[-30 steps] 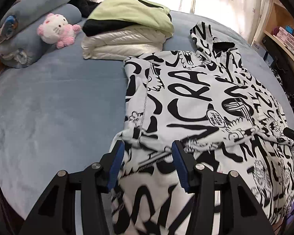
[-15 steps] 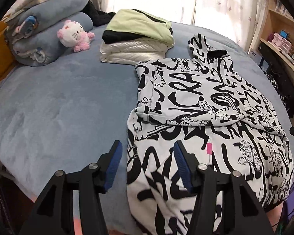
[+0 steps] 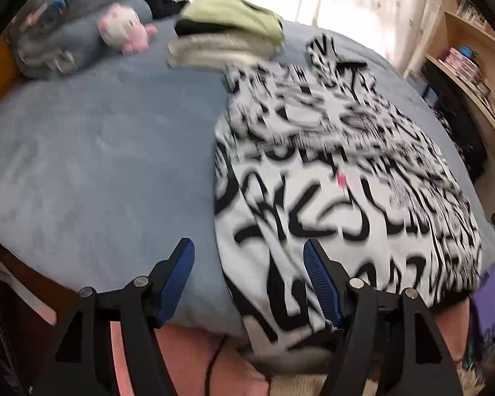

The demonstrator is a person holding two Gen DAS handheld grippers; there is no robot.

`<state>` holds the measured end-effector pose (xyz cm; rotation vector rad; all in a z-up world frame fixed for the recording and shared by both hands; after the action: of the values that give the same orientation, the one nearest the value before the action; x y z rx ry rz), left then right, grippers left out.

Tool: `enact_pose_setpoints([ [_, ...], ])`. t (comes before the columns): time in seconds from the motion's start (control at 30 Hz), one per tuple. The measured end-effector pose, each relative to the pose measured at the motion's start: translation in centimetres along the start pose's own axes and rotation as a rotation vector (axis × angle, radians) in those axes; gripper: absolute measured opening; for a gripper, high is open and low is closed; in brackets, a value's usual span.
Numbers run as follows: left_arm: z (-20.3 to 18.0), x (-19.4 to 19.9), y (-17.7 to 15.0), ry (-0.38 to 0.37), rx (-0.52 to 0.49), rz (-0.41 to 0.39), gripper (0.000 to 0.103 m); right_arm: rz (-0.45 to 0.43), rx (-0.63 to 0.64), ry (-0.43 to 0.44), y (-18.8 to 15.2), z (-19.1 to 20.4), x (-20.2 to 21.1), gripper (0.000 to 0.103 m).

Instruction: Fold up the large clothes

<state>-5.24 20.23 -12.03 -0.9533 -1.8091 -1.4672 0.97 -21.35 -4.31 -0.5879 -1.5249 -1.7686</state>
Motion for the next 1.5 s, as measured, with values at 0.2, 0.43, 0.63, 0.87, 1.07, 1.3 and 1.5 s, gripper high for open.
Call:
enact_pose_setpoints([
  [0.2, 0.5, -4.5, -3.7, -0.056, 0.035, 0.158, 0.067, 0.077, -0.035, -0.088, -3.7, -5.8, 0.2, 0.041],
  [0.43, 1.1, -6.2, -4.1, -0.143, 0.13, 0.18, 0.081, 0.173, -0.184, -0.157, -7.8, -12.7, -0.6, 0.041],
  [0.63, 0.5, -7.4, -3.9, -0.159, 0.122, 0.201, 0.091, 0.181, -0.264, -0.079, -9.3, -13.8, -1.3, 0.041],
  [0.87, 0.3, -8.5, -3.9, -0.174, 0.149, 0.205, 0.096, 0.176, -0.219, -0.044, -9.1, -12.1, -3.3, 0.044],
  [1.07, 0.2, -8.4, -4.1, -0.167, 0.14, 0.182, 0.093, 0.162, -0.218, -0.064, -9.2, -12.2, -3.3, 0.036],
  [1.3, -0.7, -7.5, -3.8, -0.192, 0.129, 0.189, 0.067, 0.15, -0.188, -0.083, -8.4, -10.9, -2.2, 0.027],
  [1.5, -0.1, -8.5, -3.9, -0.226, 0.176, 0.191, 0.073, 0.199, -0.235, -0.104, -9.1, -11.6, -4.0, 0.03],
])
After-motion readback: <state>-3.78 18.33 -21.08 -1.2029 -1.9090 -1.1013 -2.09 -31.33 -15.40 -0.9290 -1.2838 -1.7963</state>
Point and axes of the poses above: each gripper's, at about its wrist camera, not at the fingertips, and x roughly against the way its jaws point, z to its left, y to its top, the point moved 4 cm from there along -x, roughly the way its jaws point, and after that the axes turned 2 degrees about -z, right-handed, at the moved point
